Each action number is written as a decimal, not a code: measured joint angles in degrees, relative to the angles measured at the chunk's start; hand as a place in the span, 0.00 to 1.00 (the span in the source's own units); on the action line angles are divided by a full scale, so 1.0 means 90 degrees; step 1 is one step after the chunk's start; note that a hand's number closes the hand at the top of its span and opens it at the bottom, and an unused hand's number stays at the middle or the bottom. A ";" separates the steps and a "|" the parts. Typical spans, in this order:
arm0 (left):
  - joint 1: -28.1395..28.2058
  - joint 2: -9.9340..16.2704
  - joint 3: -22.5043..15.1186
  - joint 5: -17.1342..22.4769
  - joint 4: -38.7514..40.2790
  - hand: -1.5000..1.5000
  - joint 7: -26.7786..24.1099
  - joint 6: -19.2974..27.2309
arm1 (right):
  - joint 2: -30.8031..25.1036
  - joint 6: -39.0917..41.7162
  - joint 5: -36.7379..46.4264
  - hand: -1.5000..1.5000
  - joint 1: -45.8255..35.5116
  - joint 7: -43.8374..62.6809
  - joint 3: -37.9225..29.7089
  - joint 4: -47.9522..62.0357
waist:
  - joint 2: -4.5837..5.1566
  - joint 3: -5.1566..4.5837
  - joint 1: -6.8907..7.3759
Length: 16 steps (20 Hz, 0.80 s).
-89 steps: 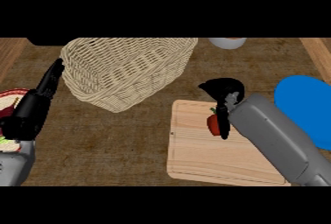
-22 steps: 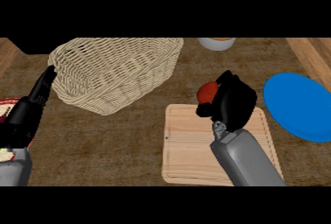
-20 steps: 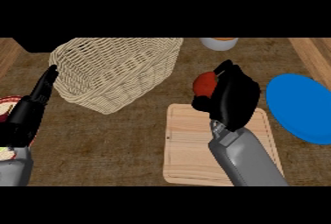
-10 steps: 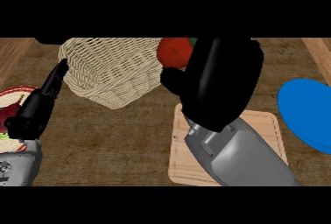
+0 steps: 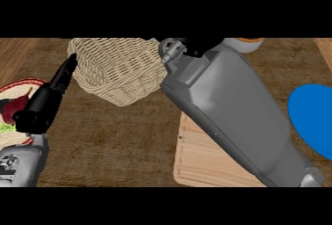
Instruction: Pick the bell pepper from the cutting board and place it in the basket
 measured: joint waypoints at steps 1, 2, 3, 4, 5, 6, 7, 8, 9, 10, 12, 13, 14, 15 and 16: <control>-0.0029 -0.0005 -0.0012 -0.0011 0.0030 0.50 -0.0017 -0.0005 | 0.0001 -0.0027 -0.0069 1.00 -0.0175 -0.0015 -0.0111 0.0250 | 0.0015 -0.0001 0.0025; -0.0068 0.0009 -0.0009 0.0001 0.0047 0.50 -0.0011 -0.0032 | 0.0000 -0.0069 -0.0139 1.00 -0.0317 -0.0007 -0.0178 0.0473 | 0.0025 -0.0003 0.0061; -0.0081 0.0001 -0.0021 0.0001 0.0056 0.50 -0.0014 -0.0041 | 0.0001 -0.0109 -0.0201 1.00 -0.0465 -0.0007 -0.0289 0.0692 | 0.0034 -0.0005 0.0089; -0.0102 -0.0044 -0.0058 -0.0041 0.0058 0.50 -0.0025 0.0002 | 0.0002 -0.0155 -0.0274 1.00 -0.0596 -0.0029 -0.0414 0.0908 | 0.0042 -0.0003 0.0095; -0.0102 -0.0071 -0.0087 -0.0078 0.0043 0.50 -0.0022 0.0031 | 0.0004 -0.0199 -0.0366 1.00 -0.0693 -0.0058 -0.0513 0.1139 | 0.0045 -0.0001 0.0100; -0.0110 -0.0102 -0.0107 -0.0101 0.0036 0.50 -0.0030 0.0059 | 0.0004 -0.0238 -0.0485 1.00 -0.0796 -0.0082 -0.0610 0.1375 | 0.0054 -0.0001 0.0126; -0.0094 -0.0099 -0.0115 -0.0102 0.0035 0.50 -0.0049 0.0044 | 0.0005 -0.0283 -0.0594 1.00 -0.0885 -0.0098 -0.0697 0.1601 | 0.0060 -0.0002 0.0154; -0.0105 -0.0106 -0.0113 -0.0111 0.0045 0.50 -0.0081 0.0054 | 0.0007 -0.0317 -0.0712 1.00 -0.0981 -0.0116 -0.0784 0.1823 | 0.0064 -0.0002 0.0157; -0.0110 -0.0128 -0.0131 -0.0121 0.0056 0.50 -0.0119 0.0060 | 0.0007 -0.0373 -0.0805 1.00 -0.1037 -0.0136 -0.0848 0.2055 | 0.0075 -0.0003 0.0177; -0.0122 -0.0138 -0.0150 -0.0137 0.0058 0.50 -0.0132 0.0061 | 0.0008 -0.0418 -0.0897 1.00 -0.1137 -0.0146 -0.0935 0.2277 | 0.0081 -0.0002 0.0189; -0.0148 -0.0148 -0.0151 -0.0126 0.0074 0.50 -0.0153 0.0045 | 0.0009 -0.0488 -0.1113 1.00 -0.1338 -0.0167 -0.1112 0.2682 | 0.0084 -0.0002 0.0211; -0.0191 -0.0162 -0.0157 -0.0128 0.0104 0.50 -0.0125 0.0045 | 0.0009 -0.0518 -0.1223 1.00 -0.1419 -0.0153 -0.1144 0.2869 | 0.0085 -0.0002 0.0214; -0.0170 -0.0177 -0.0164 -0.0159 0.0108 0.50 -0.0156 0.0077 | 0.0010 -0.0546 -0.1273 1.00 -0.1465 -0.0154 -0.1189 0.3079 | 0.0082 -0.0002 0.0206; -0.0166 -0.0177 -0.0163 -0.0162 0.0095 0.50 -0.0143 0.0077 | 0.0010 -0.0550 -0.1322 1.00 -0.1522 -0.0134 -0.1206 0.3296 | 0.0076 -0.0002 0.0210; -0.0206 -0.0177 -0.0144 -0.0147 0.0123 0.50 -0.0110 0.0074 | 0.0012 -0.0519 -0.1378 1.00 -0.1621 -0.0113 -0.1218 0.3515 | 0.0073 -0.0004 0.0196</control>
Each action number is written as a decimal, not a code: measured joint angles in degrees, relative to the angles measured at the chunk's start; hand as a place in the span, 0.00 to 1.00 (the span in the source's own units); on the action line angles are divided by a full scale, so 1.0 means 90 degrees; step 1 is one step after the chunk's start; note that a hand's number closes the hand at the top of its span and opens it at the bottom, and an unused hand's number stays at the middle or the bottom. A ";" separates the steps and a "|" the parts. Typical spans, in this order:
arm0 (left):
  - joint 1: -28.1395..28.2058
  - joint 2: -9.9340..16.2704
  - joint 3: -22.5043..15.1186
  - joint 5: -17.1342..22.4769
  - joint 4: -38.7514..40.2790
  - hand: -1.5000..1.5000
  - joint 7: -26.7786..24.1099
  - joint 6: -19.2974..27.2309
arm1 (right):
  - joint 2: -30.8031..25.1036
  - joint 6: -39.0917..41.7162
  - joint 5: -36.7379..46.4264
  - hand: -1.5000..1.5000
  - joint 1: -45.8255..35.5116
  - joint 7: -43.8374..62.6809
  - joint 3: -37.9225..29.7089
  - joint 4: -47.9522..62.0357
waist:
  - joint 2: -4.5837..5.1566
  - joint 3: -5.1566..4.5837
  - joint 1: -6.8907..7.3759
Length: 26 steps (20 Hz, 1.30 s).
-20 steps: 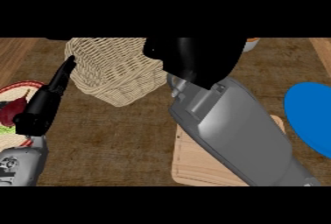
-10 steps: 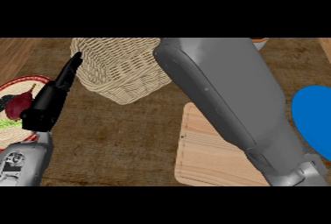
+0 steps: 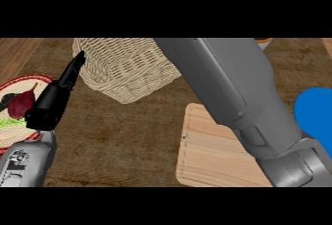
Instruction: Pick the bell pepper from the cutting board and place it in the basket
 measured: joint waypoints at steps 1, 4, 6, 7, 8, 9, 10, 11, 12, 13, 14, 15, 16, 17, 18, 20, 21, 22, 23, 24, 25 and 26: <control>0.0024 0.0006 0.0014 0.0004 0.0011 0.50 -0.0018 -0.0002 | 0.0000 0.0027 -0.0037 1.00 -0.0039 0.0015 0.0006 0.0217 | -0.0007 -0.0002 -0.0006; -0.0039 0.0021 0.0036 0.0022 0.0007 0.50 0.0089 -0.0023 | 0.0000 0.0134 -0.0138 1.00 -0.0253 0.0052 0.0054 0.0860 | -0.0023 -0.0004 -0.0023; -0.0015 0.0035 0.0053 0.0040 0.0011 0.50 0.0088 -0.0047 | 0.0000 0.0209 -0.0193 1.00 -0.0446 0.0069 0.0079 0.1259 | -0.0028 -0.0006 -0.0033; -0.0036 0.0011 0.0042 0.0036 0.0009 0.50 0.0111 -0.0035 | 0.0000 0.0250 -0.0247 1.00 -0.0540 0.0054 0.0104 0.1450 | -0.0029 -0.0004 -0.0040; -0.0034 0.0038 0.0071 0.0054 0.0018 0.50 0.0112 -0.0057 | 0.0001 0.0308 -0.0331 1.00 -0.0617 0.0032 0.0120 0.1622 | -0.0034 -0.0004 -0.0050; -0.0054 0.0050 0.0086 0.0061 0.0022 0.50 0.0153 -0.0066 | 0.0001 0.0367 -0.0417 0.00 -0.0732 0.0013 0.0098 0.1787 | -0.0035 -0.0002 -0.0065; -0.0081 0.0044 0.0085 0.0053 0.0044 0.50 0.0137 -0.0063 | 0.0000 0.0396 -0.0525 0.00 -0.0829 0.0003 0.0064 0.1938 | -0.0030 -0.0003 -0.0063; -0.0067 0.0056 0.0101 0.0064 0.0065 0.50 0.0106 -0.0081 | -0.0001 0.0408 -0.0647 0.00 -0.0907 -0.0003 0.0039 0.2052 | -0.0032 -0.0002 -0.0064; -0.0057 0.0040 0.0087 0.0032 0.0086 0.50 0.0054 -0.0059 | -0.0002 0.0400 -0.0769 0.00 -0.0959 -0.0031 0.0018 0.2162 | -0.0030 0.0001 -0.0068; -0.0084 0.0023 0.0084 0.0020 0.0085 0.50 0.0064 -0.0040 | -0.0004 0.0387 -0.0902 0.00 -0.1022 -0.0048 0.0007 0.2253 | -0.0032 0.0003 -0.0068; -0.0072 -0.0001 0.0062 -0.0002 0.0078 0.50 0.0059 -0.0024 | -0.0005 0.0356 -0.1041 0.00 -0.1049 -0.0084 -0.0010 0.2338 | -0.0032 0.0003 -0.0061; -0.0084 0.0008 0.0081 0.0023 0.0103 0.50 0.0047 -0.0049 | -0.0006 0.0321 -0.1160 0.00 -0.1101 -0.0094 -0.0001 0.2409 | -0.0033 0.0004 -0.0058; -0.0120 0.0010 0.0071 0.0021 0.0094 0.50 0.0086 -0.0063 | -0.0007 0.0261 -0.1259 0.00 -0.1127 -0.0125 0.0003 0.2489 | -0.0028 0.0002 -0.0046; -0.0108 -0.0011 0.0060 0.0009 0.0100 0.50 0.0063 -0.0049 | -0.0007 0.0192 -0.1339 0.00 -0.1168 -0.0166 -0.0008 0.2563 | -0.0021 0.0004 -0.0043; -0.0087 -0.0020 0.0049 -0.0006 0.0078 0.50 0.0058 -0.0042 | -0.0008 0.0104 -0.1399 0.00 -0.1195 -0.0197 0.0011 0.2615 | -0.0022 0.0005 -0.0036; -0.0071 0.0026 0.0096 -0.0008 0.0111 0.50 -0.0034 -0.0056 | -0.0009 -0.0107 -0.1431 0.00 -0.1231 -0.0289 0.0069 0.2663 | -0.0020 0.0007 -0.0065; -0.0078 0.0045 0.0125 -0.0003 0.0116 0.50 -0.0026 -0.0057 | -0.0010 -0.0229 -0.1417 0.00 -0.1319 -0.0317 0.0026 0.2641 | -0.0021 0.0010 -0.0100; -0.0053 0.0025 0.0120 -0.0013 0.0092 0.50 -0.0006 -0.0034 | -0.0012 -0.0435 -0.1367 0.00 -0.1339 -0.0372 -0.0002 0.2616 | -0.0024 0.0011 -0.0130; -0.0059 0.0045 0.0150 -0.0014 0.0117 0.50 -0.0008 -0.0031 | -0.0013 -0.0687 -0.1330 0.00 -0.1338 -0.0423 -0.0018 0.2557 | -0.0028 0.0013 -0.0168; -0.0046 0.0069 0.0181 -0.0010 0.0118 0.50 -0.0009 -0.0031 | -0.0014 -0.0942 -0.1274 0.00 -0.1343 -0.0451 -0.0043 0.2512 | -0.0036 0.0014 -0.0202; -0.0022 0.0090 0.0203 -0.0008 0.0107 0.50 0.0003 -0.0032 | -0.0015 -0.1221 -0.1185 0.00 -0.1312 -0.0478 -0.0055 0.2482 | -0.0044 0.0014 -0.0235; 0.0014 0.0117 0.0233 0.0002 0.0100 0.50 0.0018 -0.0042 | -0.0020 -0.1476 -0.1081 0.00 -0.1309 -0.0487 -0.0064 0.2438 | -0.0059 0.0016 -0.0275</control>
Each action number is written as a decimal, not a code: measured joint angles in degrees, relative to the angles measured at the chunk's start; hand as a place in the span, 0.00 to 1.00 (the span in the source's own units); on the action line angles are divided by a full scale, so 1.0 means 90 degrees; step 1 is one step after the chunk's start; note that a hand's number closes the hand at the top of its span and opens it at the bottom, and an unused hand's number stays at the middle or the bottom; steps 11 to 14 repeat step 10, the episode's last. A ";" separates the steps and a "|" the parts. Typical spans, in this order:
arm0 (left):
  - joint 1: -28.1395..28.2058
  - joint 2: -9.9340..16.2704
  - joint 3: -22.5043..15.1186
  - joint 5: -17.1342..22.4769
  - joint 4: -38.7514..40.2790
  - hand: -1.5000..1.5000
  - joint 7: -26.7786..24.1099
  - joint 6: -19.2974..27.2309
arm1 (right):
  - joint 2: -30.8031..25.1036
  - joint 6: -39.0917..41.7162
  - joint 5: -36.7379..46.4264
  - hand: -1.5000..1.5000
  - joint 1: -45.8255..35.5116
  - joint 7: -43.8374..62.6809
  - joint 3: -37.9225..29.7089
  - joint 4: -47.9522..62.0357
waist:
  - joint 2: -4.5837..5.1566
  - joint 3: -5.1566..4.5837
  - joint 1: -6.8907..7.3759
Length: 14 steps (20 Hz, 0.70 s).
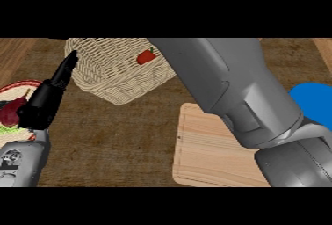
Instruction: Pick the bell pepper from the cutting board and place it in the basket
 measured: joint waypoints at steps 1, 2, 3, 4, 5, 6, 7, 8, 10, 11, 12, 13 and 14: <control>0.0038 -0.0011 0.0012 -0.0005 -0.0017 0.50 0.0001 0.0026 | -0.0048 -0.0238 0.0121 0.00 -0.0016 -0.0007 -0.0006 -0.0025 | -0.0009 0.0001 -0.0035; 0.0065 0.0004 0.0028 -0.0005 -0.0033 0.50 0.0020 0.0026 | -0.0095 -0.0464 0.0232 0.00 -0.0046 0.0010 -0.0028 -0.0051 | -0.0024 0.0002 -0.0069; 0.0107 0.0022 0.0058 0.0003 -0.0039 0.50 0.0028 0.0028 | -0.0140 -0.0664 0.0343 0.00 -0.0068 0.0034 -0.0048 -0.0078 | -0.0044 0.0003 -0.0114; 0.0148 0.0034 0.0073 0.0009 -0.0054 0.50 0.0033 0.0022 | -0.0154 -0.0893 0.0467 0.00 -0.0059 0.0058 -0.0057 -0.0096 | -0.0059 0.0003 -0.0148; 0.0182 0.0033 0.0094 -0.0007 -0.0067 0.50 0.0042 0.0058 | -0.0204 -0.1084 0.0575 0.00 -0.0032 0.0067 -0.0079 -0.0128 | -0.0079 0.0006 -0.0209; 0.0247 0.0030 0.0113 -0.0023 -0.0070 0.50 -0.0014 0.0089 | -0.0241 -0.1290 0.0699 0.00 0.0003 0.0074 -0.0087 -0.0161 | -0.0093 0.0009 -0.0262; 0.0298 0.0049 0.0149 -0.0024 -0.0078 0.50 -0.0024 0.0101 | -0.0258 -0.1472 0.0821 0.00 0.0062 0.0093 -0.0096 -0.0191 | -0.0114 0.0012 -0.0317; 0.0350 0.0060 0.0166 -0.0018 -0.0110 0.50 0.0003 0.0101 | -0.0326 -0.1593 0.0930 0.00 0.0091 0.0114 -0.0127 -0.0227 | -0.0139 0.0014 -0.0364; 0.0468 0.0081 0.0235 0.0000 -0.0129 0.50 -0.0041 0.0120 | -0.0386 -0.1862 0.1163 0.00 0.0230 0.0141 -0.0167 -0.0309 | -0.0176 0.0018 -0.0461; 0.0468 0.0081 0.0235 0.0000 -0.0129 0.50 -0.0041 0.0120 | -0.0386 -0.1862 0.1163 0.00 0.0230 0.0141 -0.0167 -0.0309 | -0.0176 0.0018 -0.0461; 0.0468 0.0081 0.0235 0.0000 -0.0129 0.50 -0.0041 0.0120 | -0.0386 -0.1862 0.1163 0.00 0.0230 0.0141 -0.0167 -0.0309 | -0.0176 0.0018 -0.0461; 0.0468 0.0081 0.0235 0.0000 -0.0129 0.50 -0.0041 0.0120 | -0.0386 -0.1862 0.1163 0.00 0.0230 0.0141 -0.0167 -0.0309 | -0.0176 0.0018 -0.0461; 0.0468 0.0081 0.0235 0.0000 -0.0129 0.50 -0.0041 0.0120 | -0.0386 -0.1862 0.1163 0.00 0.0230 0.0141 -0.0167 -0.0309 | -0.0176 0.0018 -0.0461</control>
